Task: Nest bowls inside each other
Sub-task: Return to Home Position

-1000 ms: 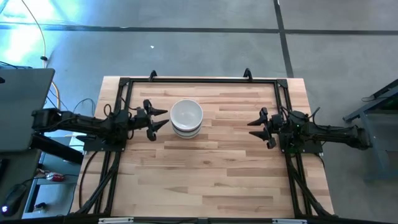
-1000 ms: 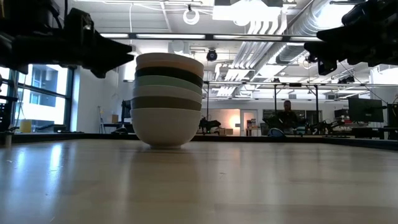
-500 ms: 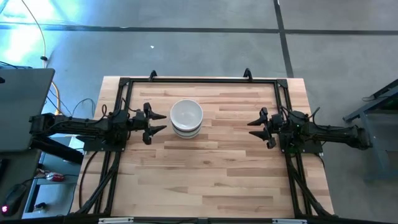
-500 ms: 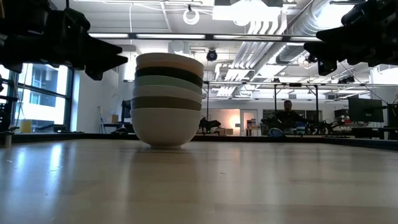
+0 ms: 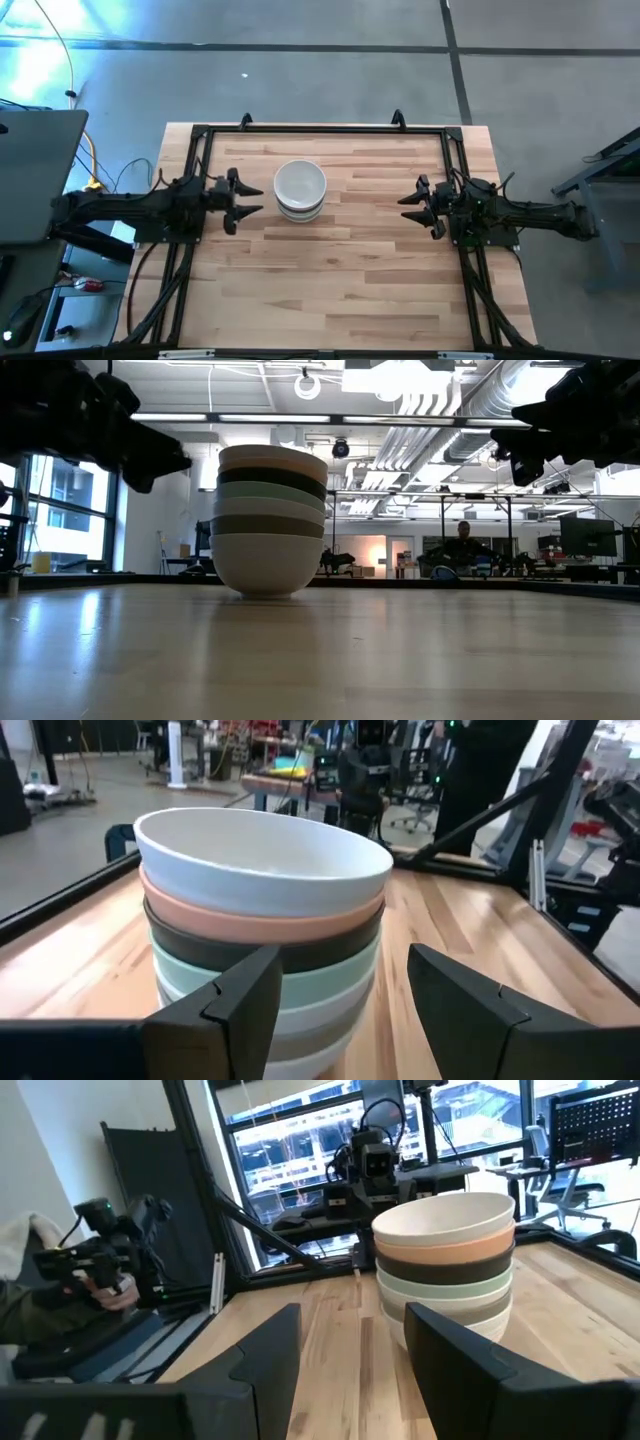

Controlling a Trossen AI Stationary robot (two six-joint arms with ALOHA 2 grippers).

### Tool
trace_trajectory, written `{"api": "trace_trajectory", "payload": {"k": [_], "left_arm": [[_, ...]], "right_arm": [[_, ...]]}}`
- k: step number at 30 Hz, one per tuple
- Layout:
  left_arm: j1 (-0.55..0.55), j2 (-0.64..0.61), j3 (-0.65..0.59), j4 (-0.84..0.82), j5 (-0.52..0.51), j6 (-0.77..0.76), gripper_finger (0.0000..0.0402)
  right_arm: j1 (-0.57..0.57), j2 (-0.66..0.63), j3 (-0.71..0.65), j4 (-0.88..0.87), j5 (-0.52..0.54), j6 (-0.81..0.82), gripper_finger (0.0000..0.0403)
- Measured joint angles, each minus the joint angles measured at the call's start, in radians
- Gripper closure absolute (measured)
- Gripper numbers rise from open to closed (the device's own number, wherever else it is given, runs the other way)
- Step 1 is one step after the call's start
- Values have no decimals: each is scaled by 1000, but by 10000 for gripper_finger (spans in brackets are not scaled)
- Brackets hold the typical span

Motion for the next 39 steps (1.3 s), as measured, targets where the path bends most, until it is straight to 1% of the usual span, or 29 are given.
{"api": "trace_trajectory", "payload": {"k": [4, 8, 13, 15, 18, 22, 31, 37, 39], "left_arm": [[0, -48, 90, -193, -3, 37, 195], [0, -85, 163, -340, -33, 80, 195], [0, -120, 154, -353, -41, 86, 195], [0, -127, 138, -365, -71, 86, 195], [0, -131, 121, -379, -147, 79, 195], [0, -132, 111, -374, -249, 116, 195], [-1, -133, 100, -317, -369, 275, 195], [-1, -133, -32, -72, -372, 280, 195], [-1, -137, -44, -60, -372, 277, 195]], "right_arm": [[0, 0, 0, 0, 0, 0, 231], [0, 0, 0, 1, 9, -12, 231], [0, 0, 0, 1, 11, -15, 231], [0, 0, 0, 1, 11, -13, 231], [0, 0, 0, 2, 11, -2, 231], [0, 0, 0, 2, 11, -3, 231], [-1, 0, 0, 2, 11, -44, 231], [-1, 0, 0, 2, 11, -42, 231], [-1, 0, 0, 2, 11, -37, 231]]}}
